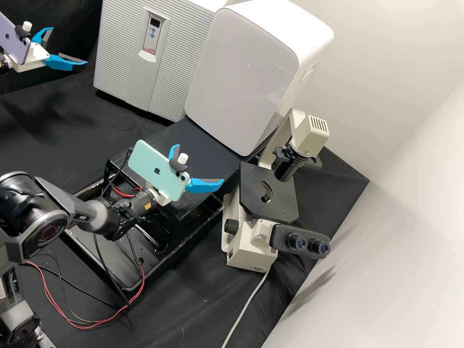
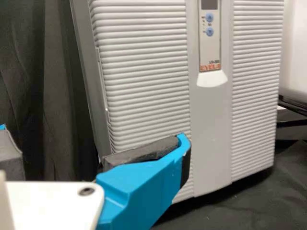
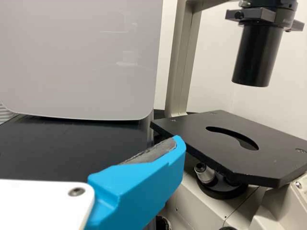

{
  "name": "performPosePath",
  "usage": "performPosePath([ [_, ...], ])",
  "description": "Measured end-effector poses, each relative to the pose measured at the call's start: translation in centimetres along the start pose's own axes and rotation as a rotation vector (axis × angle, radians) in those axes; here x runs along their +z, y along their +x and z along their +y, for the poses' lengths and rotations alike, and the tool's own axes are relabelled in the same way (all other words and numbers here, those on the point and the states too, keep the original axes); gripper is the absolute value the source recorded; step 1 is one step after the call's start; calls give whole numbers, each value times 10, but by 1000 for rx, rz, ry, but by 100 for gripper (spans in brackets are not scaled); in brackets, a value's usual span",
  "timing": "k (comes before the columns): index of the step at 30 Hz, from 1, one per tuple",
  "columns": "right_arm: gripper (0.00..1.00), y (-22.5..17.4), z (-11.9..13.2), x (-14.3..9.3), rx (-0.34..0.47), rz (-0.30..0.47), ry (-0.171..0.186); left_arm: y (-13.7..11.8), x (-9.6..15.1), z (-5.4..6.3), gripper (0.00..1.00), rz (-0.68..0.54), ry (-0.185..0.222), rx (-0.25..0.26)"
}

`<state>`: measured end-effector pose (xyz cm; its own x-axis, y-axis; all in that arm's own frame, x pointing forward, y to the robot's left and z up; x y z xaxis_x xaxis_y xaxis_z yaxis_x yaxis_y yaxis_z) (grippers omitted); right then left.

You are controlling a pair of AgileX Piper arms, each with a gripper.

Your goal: Open the incubator door

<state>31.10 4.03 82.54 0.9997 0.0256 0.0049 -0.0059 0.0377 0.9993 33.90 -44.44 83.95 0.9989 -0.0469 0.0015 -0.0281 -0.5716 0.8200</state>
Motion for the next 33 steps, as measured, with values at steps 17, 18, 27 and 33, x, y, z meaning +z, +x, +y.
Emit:
performPosePath([
  [17,100,0,0,0,0,0,0,90,-34,14,100,-144,40,60],
  [18,100,0,0,0,0,0,0,96,-36,14,100,-146,36,58],
  [27,100,0,0,0,0,0,0,136,-48,8,100,-188,3,22],
  [33,100,0,0,0,0,0,0,156,-48,9,100,-253,-3,28],
])
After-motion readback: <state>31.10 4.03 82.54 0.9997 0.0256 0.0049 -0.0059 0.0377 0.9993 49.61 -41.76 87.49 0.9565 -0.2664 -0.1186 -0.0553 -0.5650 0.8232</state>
